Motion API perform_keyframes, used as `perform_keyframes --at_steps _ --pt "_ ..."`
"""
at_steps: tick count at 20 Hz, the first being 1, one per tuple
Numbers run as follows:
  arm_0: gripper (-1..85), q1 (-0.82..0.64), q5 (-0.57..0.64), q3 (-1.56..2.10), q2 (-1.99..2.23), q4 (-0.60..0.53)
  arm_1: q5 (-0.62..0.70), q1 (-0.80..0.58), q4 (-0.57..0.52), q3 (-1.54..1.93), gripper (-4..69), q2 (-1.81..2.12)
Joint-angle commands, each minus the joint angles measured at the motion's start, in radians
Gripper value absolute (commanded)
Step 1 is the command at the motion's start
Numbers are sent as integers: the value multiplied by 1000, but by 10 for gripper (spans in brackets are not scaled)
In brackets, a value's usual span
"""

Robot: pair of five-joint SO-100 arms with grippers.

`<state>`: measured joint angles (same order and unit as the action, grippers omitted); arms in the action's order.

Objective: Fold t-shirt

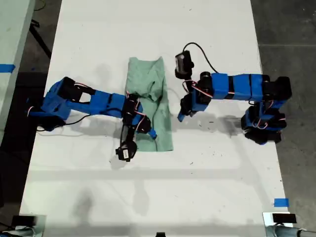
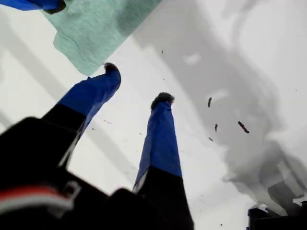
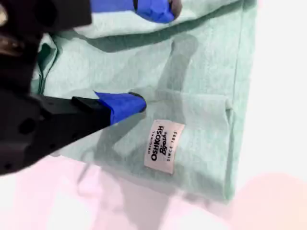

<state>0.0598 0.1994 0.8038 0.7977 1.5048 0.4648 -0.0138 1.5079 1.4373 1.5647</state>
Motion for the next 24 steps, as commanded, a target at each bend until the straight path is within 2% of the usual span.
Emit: perform_keyframes --at_steps 1,4,7,12,13,14,16,24 --pt "338 -34 20 -32 176 48 -6 9 -26 -3 186 86" --pt "332 -34 21 21 325 206 -5 14 -32 14 186 103" --pt "324 37 -8 78 422 330 -18 41 -35 28 186 144" --pt "298 202 -114 186 546 354 -61 150 -83 35 156 147" --pt "292 218 -137 252 591 316 -74 175 -109 41 174 144" --pt "282 233 -156 374 672 213 -83 195 -132 41 213 130" --pt "261 230 -167 676 839 -74 -94 218 -178 41 236 91" --pt "265 199 -140 721 689 -256 -77 216 -261 -64 273 -130"
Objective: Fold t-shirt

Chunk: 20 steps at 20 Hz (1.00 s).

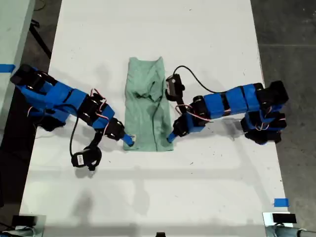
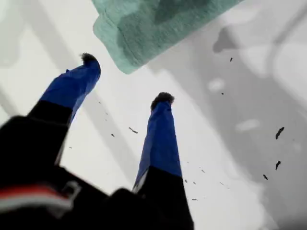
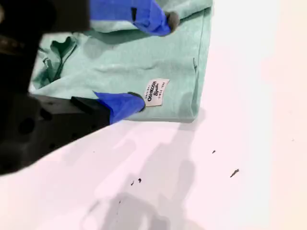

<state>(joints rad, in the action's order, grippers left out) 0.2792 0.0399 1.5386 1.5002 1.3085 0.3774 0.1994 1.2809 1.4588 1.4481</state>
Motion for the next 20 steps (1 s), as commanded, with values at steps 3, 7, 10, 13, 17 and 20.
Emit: perform_keyframes --at_steps 3,7,10,13,17,20 --pt "266 -20 31 -29 -100 -121 20 3 -48 -160 275 -118" --pt "265 -28 29 -31 -195 -170 25 6 -86 -209 275 -221" --pt "264 -43 12 -41 -296 -206 9 11 -146 -209 261 -287" --pt "247 -75 -26 -81 -414 -202 -12 15 -183 -224 230 -373" --pt "149 -98 -49 -149 -453 -87 -48 20 -144 -298 82 -471" --pt "-1 -95 -34 -287 -546 48 -72 28 -100 -330 -6 -491"
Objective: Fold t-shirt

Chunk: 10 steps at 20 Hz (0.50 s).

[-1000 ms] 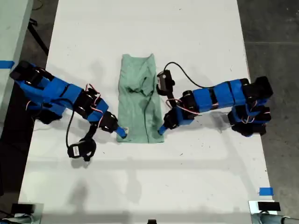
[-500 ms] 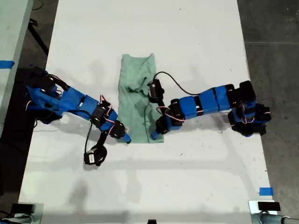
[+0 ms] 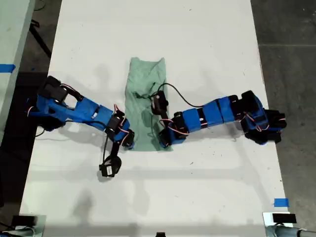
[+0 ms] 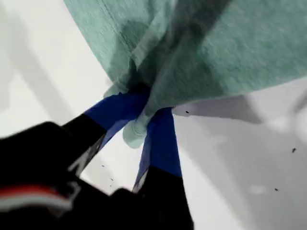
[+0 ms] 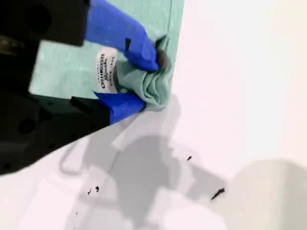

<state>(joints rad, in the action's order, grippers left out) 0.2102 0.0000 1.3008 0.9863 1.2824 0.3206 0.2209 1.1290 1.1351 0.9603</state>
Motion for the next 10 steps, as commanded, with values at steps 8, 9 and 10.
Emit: perform_keyframes --at_steps 8,9,10 --pt "-1 86 129 -541 -166 405 -18 43 207 -98 -6 167" --pt "-1 104 138 -541 -129 410 -21 63 224 -121 -6 192" --pt "-1 120 140 -541 -95 426 -28 83 230 -133 -6 219"
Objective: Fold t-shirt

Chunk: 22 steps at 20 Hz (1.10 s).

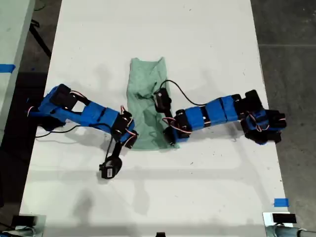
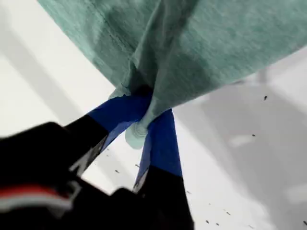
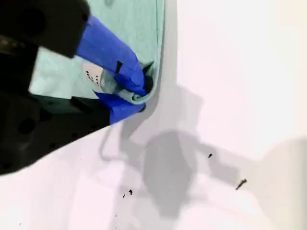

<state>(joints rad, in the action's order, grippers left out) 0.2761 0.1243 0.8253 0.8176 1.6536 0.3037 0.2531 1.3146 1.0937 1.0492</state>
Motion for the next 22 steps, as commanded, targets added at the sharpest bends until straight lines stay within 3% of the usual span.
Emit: perform_keyframes --at_steps 1,6,11,14,18,22 --pt "-1 71 29 -66 104 64 -18 74 44 -101 -6 150" --pt "-1 179 40 -66 210 51 -44 186 -9 -140 -6 167" --pt "-1 170 95 -58 337 35 32 95 -107 -149 -6 215" --pt "-1 54 264 -57 431 63 106 -40 -112 -147 -6 256" --pt "-1 -232 534 -41 414 144 272 -244 -98 -149 -6 235" --pt "-1 -482 712 -57 281 100 380 -383 -124 -149 -7 172"
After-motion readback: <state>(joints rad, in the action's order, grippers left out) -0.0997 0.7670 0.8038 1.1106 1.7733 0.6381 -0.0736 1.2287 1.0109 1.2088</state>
